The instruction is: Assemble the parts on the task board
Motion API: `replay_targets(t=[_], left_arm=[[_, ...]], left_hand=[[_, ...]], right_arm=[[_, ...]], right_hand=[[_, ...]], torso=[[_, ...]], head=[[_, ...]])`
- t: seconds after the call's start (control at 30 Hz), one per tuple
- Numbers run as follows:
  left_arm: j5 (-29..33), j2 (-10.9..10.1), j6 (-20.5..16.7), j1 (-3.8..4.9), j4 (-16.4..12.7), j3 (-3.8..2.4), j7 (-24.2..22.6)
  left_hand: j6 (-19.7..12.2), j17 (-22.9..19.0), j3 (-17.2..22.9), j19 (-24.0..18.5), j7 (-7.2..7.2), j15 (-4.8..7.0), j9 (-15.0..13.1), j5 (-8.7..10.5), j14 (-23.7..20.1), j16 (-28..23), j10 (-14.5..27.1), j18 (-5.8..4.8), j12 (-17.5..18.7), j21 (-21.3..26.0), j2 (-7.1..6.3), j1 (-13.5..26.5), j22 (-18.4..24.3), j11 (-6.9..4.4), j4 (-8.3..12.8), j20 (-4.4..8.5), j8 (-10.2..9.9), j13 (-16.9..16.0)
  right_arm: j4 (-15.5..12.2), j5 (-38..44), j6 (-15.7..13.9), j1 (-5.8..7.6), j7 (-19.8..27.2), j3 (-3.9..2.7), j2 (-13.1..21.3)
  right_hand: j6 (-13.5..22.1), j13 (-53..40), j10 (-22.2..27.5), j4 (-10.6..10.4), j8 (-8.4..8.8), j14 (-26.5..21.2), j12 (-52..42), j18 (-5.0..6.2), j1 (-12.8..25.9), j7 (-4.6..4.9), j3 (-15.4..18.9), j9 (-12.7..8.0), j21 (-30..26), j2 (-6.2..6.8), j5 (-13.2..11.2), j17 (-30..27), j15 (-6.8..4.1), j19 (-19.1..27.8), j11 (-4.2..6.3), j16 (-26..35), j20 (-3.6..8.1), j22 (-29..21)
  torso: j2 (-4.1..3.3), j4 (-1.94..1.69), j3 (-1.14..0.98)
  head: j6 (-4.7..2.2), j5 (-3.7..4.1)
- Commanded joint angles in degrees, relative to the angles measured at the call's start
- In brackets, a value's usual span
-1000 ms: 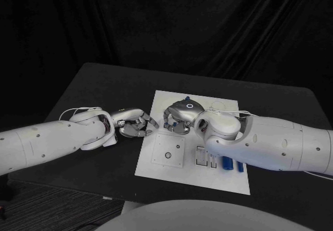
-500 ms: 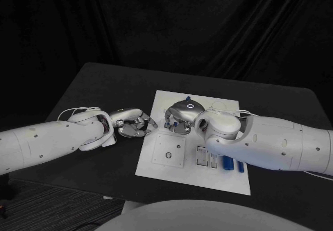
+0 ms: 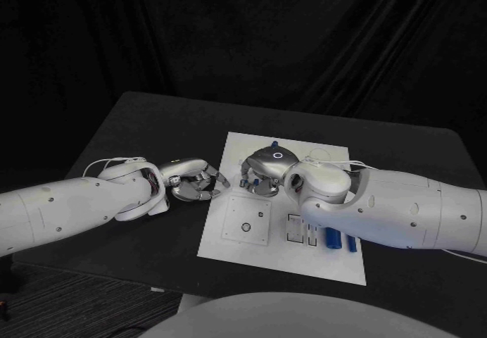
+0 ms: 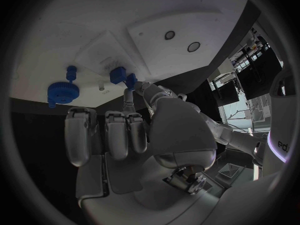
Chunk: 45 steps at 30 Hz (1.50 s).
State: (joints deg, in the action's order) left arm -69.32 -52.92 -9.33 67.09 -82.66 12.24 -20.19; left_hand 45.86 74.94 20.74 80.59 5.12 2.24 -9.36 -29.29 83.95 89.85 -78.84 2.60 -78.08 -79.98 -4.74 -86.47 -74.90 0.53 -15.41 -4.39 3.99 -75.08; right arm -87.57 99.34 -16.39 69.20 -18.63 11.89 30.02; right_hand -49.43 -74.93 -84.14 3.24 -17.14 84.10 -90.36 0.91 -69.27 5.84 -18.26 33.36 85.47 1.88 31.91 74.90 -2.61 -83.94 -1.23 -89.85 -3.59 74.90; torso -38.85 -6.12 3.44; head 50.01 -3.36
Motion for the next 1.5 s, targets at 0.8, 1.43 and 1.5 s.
replay_targets(t=[0.8, 1.43, 1.5], left_arm=[[-0.31, 0.30, 0.88, -0.13, 0.16, -0.03, -0.28], [-0.31, 0.36, 1.16, -0.13, 0.22, -0.03, -0.13], [-0.31, 0.37, 1.23, -0.13, 0.23, -0.03, -0.09]], left_hand=[[0.38, 15.06, 0.35, -0.46, 0.07, -0.36, 0.10, 0.18, 6.05, 0.15, 0.38, 0.29, 0.22, 0.38, -0.16, -0.24, -11.22, 0.06, 0.03, 0.03, 0.24, -5.83], [0.42, 15.06, 0.41, -0.53, 0.11, -0.40, 0.13, 0.19, 6.05, 0.15, 0.41, 0.31, 0.24, 0.45, -0.21, -0.21, -11.19, 0.10, 0.05, 0.00, 0.23, -5.83], [0.42, 15.06, 0.41, -0.53, 0.11, -0.40, 0.13, 0.19, 6.05, 0.15, 0.41, 0.31, 0.24, 0.45, -0.21, -0.21, -11.19, 0.10, 0.05, 0.00, 0.23, -5.83]], right_arm=[[0.28, 0.18, 1.32, -0.13, -0.70, -0.03, -0.11], [0.21, 0.18, 1.89, -0.14, -0.70, -0.02, -0.08], [0.21, 0.18, 1.91, -0.14, -0.70, -0.02, -0.08]], right_hand=[[0.59, -15.07, -5.86, 0.26, 1.50, 5.90, 0.36, 0.34, 0.88, 0.53, -0.60, -0.92, -0.28, 0.03, -1.88, 15.10, 0.65, -3.61, -0.71, -0.15, -0.56, 13.44], [2.90, -15.07, -5.86, -0.05, 7.13, 5.90, 0.36, 0.35, 2.12, 1.44, 0.45, -5.91, -0.30, 1.24, -13.32, 15.10, 1.28, -3.59, -1.33, -0.15, -1.28, 13.43], [3.10, -15.07, -5.86, -0.11, 7.63, 5.90, 0.36, 0.36, 2.12, 1.47, 0.64, -6.42, -0.34, 1.31, -14.12, 15.10, 1.28, -3.57, -1.33, -0.15, -1.28, 13.42]], torso=[[0.03, 0.04, -0.02], [0.00, 0.00, 0.00], [0.01, 0.01, -0.01]], head=[[-0.01, -0.06], [-0.01, -0.10], [-0.01, -0.11]])
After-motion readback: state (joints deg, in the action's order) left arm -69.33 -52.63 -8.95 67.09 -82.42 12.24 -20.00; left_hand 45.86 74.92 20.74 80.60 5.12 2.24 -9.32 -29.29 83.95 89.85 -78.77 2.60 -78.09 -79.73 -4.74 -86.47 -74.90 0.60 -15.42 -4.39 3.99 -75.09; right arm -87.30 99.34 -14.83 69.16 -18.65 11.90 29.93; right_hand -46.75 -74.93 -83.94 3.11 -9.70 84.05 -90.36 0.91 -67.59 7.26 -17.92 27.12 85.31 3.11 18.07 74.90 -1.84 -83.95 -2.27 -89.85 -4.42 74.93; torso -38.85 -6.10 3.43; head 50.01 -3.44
